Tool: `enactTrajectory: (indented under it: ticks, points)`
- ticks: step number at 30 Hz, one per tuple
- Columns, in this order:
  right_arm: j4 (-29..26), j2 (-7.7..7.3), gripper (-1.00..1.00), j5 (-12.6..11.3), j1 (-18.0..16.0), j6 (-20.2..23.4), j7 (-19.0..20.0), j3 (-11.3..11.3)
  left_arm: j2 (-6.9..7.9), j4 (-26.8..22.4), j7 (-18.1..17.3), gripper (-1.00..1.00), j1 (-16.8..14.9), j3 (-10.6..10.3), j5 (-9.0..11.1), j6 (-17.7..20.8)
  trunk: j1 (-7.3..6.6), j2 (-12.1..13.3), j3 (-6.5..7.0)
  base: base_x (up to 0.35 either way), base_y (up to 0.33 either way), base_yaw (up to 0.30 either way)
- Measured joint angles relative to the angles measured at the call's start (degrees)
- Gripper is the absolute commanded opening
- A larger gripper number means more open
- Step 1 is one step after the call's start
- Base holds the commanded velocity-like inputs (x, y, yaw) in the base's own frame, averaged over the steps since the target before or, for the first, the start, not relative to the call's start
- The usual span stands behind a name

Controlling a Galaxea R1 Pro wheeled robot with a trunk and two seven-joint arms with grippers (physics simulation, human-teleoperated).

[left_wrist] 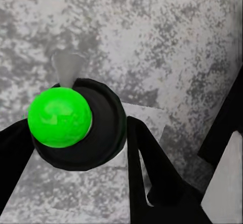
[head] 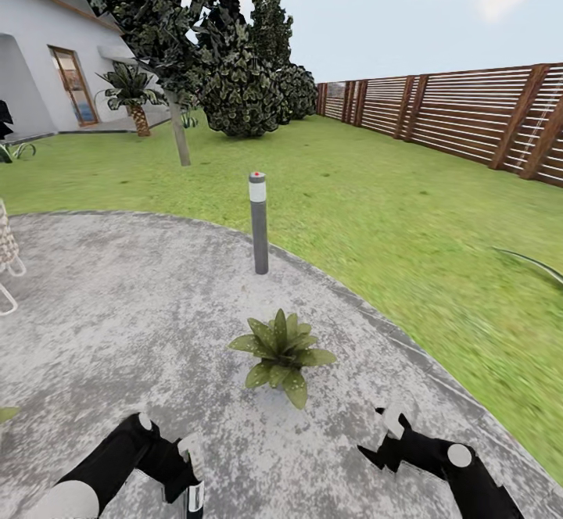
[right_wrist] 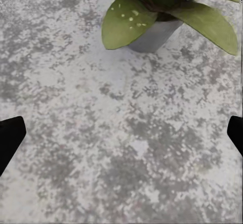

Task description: Pick up the pesticide atomizer in the garden and spray insectifuge to fully cover both potted plants in the garden.

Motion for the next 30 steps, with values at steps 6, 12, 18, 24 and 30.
enactTrajectory:
  ticks: [6, 12, 18, 24, 30]
  points:
    - [-1.6, 0.03, -1.0, 0.07, 0.0, -0.05, 1.19, 5.06, -1.94, -0.04, -0.24, -1.0, -0.06, 0.1, -1.49, -4.19, 0.0, 0.0, 0.0, 0.0, 0.0, 0.0]
    - [-1.83, 0.46, -1.0, -0.03, 0.0, -0.09, 1.36, 8.0, -2.48, -0.11, 1.42, -1.0, -0.07, -0.01, -1.54, -5.14, 0.0, 0.0, 0.0, 0.0, 0.0, 0.0]
    - [-2.84, 1.29, -1.0, -0.23, -0.01, -0.04, 2.68, 14.86, -4.64, -0.9, 2.02, -1.0, -0.16, -1.46, -2.13, -5.18, 0.0, 0.0, 0.0, 0.0, 0.0, 0.0]
    - [-2.52, 1.15, -1.0, -0.17, -0.01, -0.11, 2.36, 15.14, -4.69, -1.94, 2.1, -1.0, 0.14, -1.55, -2.24, -5.06, 0.0, 0.0, 0.0, 0.0, 0.0, 0.0]
    - [-2.44, 0.85, -1.0, -0.17, -0.01, -0.12, 2.18, 14.87, -4.21, -1.97, 2.12, -1.0, 0.73, -1.41, -2.27, -4.99, 0.0, 0.0, 0.0, 0.0, 0.0, 0.0]
